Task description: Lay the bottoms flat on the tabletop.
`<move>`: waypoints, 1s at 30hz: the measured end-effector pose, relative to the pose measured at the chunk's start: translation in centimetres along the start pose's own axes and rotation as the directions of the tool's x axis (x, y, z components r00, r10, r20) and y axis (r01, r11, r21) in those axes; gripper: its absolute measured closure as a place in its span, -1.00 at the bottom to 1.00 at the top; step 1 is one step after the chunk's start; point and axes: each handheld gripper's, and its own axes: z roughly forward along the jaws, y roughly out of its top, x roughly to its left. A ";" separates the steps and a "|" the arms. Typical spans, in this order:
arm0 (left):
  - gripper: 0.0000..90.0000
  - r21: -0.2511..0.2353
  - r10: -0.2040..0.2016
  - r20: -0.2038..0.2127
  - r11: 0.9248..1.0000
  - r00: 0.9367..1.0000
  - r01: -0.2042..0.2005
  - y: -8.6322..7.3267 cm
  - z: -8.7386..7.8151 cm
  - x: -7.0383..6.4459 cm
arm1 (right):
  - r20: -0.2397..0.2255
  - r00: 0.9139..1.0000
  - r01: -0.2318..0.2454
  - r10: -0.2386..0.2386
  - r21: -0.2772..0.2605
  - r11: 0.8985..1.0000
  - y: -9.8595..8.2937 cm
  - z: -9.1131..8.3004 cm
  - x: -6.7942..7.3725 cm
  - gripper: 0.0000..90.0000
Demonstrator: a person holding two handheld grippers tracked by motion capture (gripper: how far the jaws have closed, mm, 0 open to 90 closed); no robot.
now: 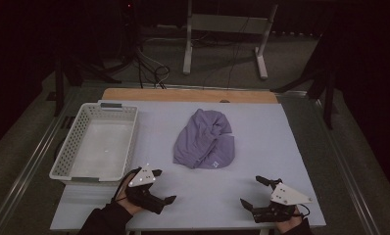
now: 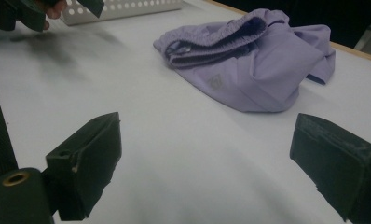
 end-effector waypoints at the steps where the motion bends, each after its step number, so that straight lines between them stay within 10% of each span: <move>1: -1.00 0.000 0.001 0.002 1.000 1.000 0.000 0.0 0.0 0.0 | 0.007 1.000 0.001 -0.001 0.002 1.000 0.0 0.0 0.0 -0.80; 11: -1.00 -0.027 -0.006 0.085 1.000 0.996 0.009 1.8 -0.3 -0.7 | -0.015 1.000 -0.009 0.009 -0.017 1.000 0.9 0.1 0.7 -0.80; 30: -1.00 -0.099 0.047 0.085 0.994 0.995 -0.038 8.5 -0.3 0.7 | -0.099 0.991 0.081 -0.088 -0.070 0.994 8.7 2.7 -0.9 -0.80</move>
